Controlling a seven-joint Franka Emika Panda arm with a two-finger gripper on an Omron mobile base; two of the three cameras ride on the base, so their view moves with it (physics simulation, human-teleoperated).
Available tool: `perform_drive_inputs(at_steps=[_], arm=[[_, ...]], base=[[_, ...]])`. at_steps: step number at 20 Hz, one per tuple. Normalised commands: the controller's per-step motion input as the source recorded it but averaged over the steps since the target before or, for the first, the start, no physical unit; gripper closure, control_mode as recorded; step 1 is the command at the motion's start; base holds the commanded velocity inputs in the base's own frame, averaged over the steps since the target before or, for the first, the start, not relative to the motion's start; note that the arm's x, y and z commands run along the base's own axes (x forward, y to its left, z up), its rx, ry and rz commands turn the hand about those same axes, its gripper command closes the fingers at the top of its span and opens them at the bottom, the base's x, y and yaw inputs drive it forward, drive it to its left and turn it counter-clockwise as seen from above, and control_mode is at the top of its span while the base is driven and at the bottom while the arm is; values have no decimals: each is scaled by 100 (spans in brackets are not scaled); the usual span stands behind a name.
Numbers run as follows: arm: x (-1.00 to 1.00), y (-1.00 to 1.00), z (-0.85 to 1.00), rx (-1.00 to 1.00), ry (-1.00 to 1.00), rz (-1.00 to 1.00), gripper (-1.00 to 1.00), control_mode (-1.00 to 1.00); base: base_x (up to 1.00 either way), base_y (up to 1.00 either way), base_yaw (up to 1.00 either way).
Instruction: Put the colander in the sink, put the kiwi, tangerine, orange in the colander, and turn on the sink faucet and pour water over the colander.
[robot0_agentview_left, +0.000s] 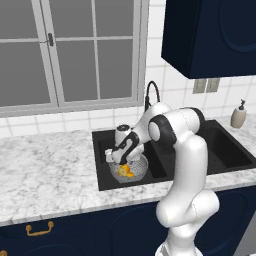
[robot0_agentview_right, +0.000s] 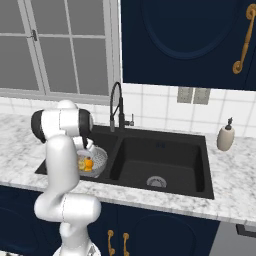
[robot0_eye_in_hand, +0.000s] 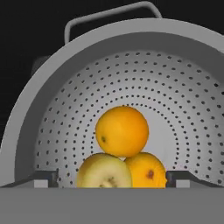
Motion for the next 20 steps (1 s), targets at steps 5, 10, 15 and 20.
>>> perform_drive_inputs(at_steps=[5, 10, 15, 20], arm=[[-9, 0, 74, 0, 0, 4, -100, -100], [-41, 0, 81, 0, 0, 5, -100, -100], [-51, -5, 85, 0, -1, 5, -100, -100], [-44, -15, 82, 0, 0, 5, -100, -100]], base=[[0, 0, 0], [0, 0, 0], [0, 0, 0], [0, 0, 0]])
